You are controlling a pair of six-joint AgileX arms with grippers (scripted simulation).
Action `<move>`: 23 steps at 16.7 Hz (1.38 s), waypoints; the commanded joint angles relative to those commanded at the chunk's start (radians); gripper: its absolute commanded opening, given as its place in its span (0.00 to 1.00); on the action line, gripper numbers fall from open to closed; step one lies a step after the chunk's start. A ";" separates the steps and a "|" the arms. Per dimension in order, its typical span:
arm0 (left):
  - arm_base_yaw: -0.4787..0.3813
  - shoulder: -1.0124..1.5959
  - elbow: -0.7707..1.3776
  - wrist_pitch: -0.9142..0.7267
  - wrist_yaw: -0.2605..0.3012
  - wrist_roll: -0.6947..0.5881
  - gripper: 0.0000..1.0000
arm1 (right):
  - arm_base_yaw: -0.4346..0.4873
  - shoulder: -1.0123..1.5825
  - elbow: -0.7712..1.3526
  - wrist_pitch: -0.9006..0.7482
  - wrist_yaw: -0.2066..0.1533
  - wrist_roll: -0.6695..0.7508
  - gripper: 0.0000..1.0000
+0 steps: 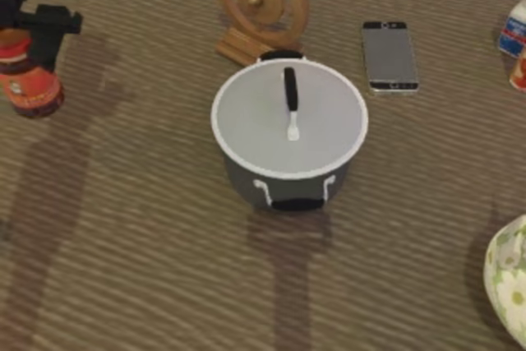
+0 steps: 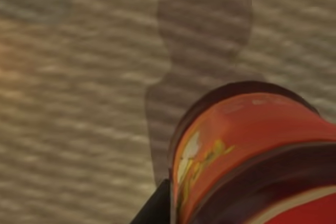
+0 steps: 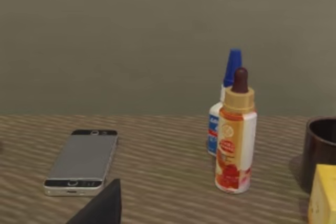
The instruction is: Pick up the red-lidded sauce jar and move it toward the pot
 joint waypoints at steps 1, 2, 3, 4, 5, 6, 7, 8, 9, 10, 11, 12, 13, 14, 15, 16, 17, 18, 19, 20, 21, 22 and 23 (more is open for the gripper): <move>-0.020 -0.002 -0.016 0.013 -0.007 -0.031 0.00 | 0.000 0.000 0.000 0.000 0.000 0.000 1.00; -0.045 -0.004 -0.034 0.029 -0.015 -0.067 0.00 | 0.000 0.000 0.000 0.000 0.000 0.000 1.00; -0.073 -0.006 -0.056 0.047 -0.024 -0.108 0.00 | 0.000 0.000 0.000 0.000 0.000 0.000 1.00; -0.103 -0.009 -0.080 0.067 -0.034 -0.151 0.00 | 0.000 0.000 0.000 0.000 0.000 0.000 1.00; -0.135 -0.012 -0.105 0.087 -0.044 -0.196 0.00 | 0.000 0.000 0.000 0.000 0.000 0.000 1.00; -0.166 -0.014 -0.129 0.106 -0.054 -0.244 0.00 | 0.000 0.000 0.000 0.000 0.000 0.000 1.00; -0.196 -0.016 -0.153 0.126 -0.063 -0.291 0.00 | 0.000 0.000 0.000 0.000 0.000 0.000 1.00; -0.224 -0.019 -0.175 0.145 -0.072 -0.334 0.00 | 0.000 0.000 0.000 0.000 0.000 0.000 1.00; -0.249 -0.022 -0.194 0.161 -0.080 -0.371 0.00 | 0.000 0.000 0.000 0.000 0.000 0.000 1.00; -0.269 -0.025 -0.209 0.175 -0.086 -0.399 0.00 | 0.000 0.000 0.000 0.000 0.000 0.000 1.00; -0.282 -0.027 -0.219 0.185 -0.090 -0.416 0.00 | 0.000 0.000 0.000 0.000 0.000 0.000 1.00; -0.287 -0.028 -0.223 0.188 -0.092 -0.423 0.00 | 0.000 0.000 0.000 0.000 0.000 0.000 1.00; -0.287 -0.028 -0.223 0.188 -0.092 -0.423 0.00 | 0.000 0.000 0.000 0.000 0.000 0.000 1.00; -0.287 -0.028 -0.223 0.188 -0.092 -0.423 0.00 | 0.000 0.000 0.000 0.000 0.000 0.000 1.00; -0.283 -0.023 -0.221 0.186 -0.090 -0.420 0.00 | 0.000 0.000 0.000 0.000 0.000 0.000 1.00; -0.282 -0.022 -0.224 0.190 -0.090 -0.421 0.00 | 0.000 0.000 0.000 0.000 0.000 0.000 1.00; -0.281 -0.017 -0.233 0.204 -0.091 -0.421 0.00 | 0.000 0.000 0.000 0.000 0.000 0.000 1.00; -0.281 -0.008 -0.247 0.227 -0.091 -0.420 0.00 | 0.000 0.000 0.000 0.000 0.000 0.000 1.00; -0.282 0.003 -0.264 0.257 -0.091 -0.418 0.00 | 0.000 0.000 0.000 0.000 0.000 0.000 1.00; -0.282 0.015 -0.282 0.291 -0.091 -0.417 0.00 | 0.000 0.000 0.000 0.000 0.000 0.000 1.00; -0.282 0.027 -0.299 0.322 -0.091 -0.416 0.00 | 0.000 0.000 0.000 0.000 0.000 0.000 1.00; -0.281 0.037 -0.312 0.344 -0.090 -0.416 0.00 | 0.000 0.000 0.000 0.000 0.000 0.000 1.00; -0.281 0.043 -0.319 0.355 -0.090 -0.416 0.00 | 0.000 0.000 0.000 0.000 0.000 0.000 1.00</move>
